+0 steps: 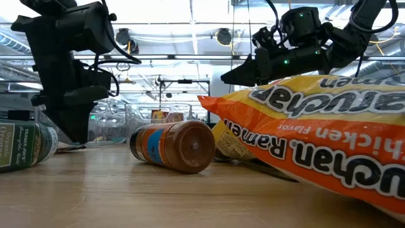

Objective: Pick & Place Food Item
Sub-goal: Put the orange seasoning pack into the right transparent bin

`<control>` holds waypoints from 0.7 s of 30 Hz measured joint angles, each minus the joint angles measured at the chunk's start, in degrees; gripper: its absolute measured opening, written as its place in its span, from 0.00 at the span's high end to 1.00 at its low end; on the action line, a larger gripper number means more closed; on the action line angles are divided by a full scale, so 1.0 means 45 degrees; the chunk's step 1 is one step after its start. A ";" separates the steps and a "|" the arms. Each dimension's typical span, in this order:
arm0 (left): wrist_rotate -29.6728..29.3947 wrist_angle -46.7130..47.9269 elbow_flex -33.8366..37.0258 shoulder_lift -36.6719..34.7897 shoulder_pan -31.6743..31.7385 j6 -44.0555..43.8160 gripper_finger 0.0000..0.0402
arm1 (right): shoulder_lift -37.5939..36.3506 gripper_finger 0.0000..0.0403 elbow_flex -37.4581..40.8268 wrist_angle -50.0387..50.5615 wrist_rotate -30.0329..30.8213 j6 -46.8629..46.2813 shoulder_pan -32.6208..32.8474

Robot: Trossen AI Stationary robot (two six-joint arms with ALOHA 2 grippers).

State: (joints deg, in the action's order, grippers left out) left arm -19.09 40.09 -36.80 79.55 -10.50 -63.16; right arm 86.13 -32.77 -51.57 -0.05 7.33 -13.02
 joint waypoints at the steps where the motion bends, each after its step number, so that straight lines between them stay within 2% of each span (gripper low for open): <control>1: 0.0000 0.0006 0.0000 0.0000 0.0000 0.0000 0.64 | 0.0000 0.38 0.0000 0.0000 0.0000 0.0000 0.0001; 15: -0.0007 -0.0063 -0.0053 0.1266 -0.0015 -0.0040 0.64 | 0.0000 0.38 0.0000 0.0000 0.0001 -0.0001 -0.0003; 21: 0.0193 0.0033 -0.0039 0.1307 0.0000 -0.0313 0.64 | 0.0000 0.38 0.0000 0.0000 0.0000 -0.0005 0.0002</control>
State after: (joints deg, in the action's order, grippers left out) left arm -18.22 40.24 -36.97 85.43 -10.50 -64.56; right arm 86.13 -32.77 -51.57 -0.05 7.31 -13.02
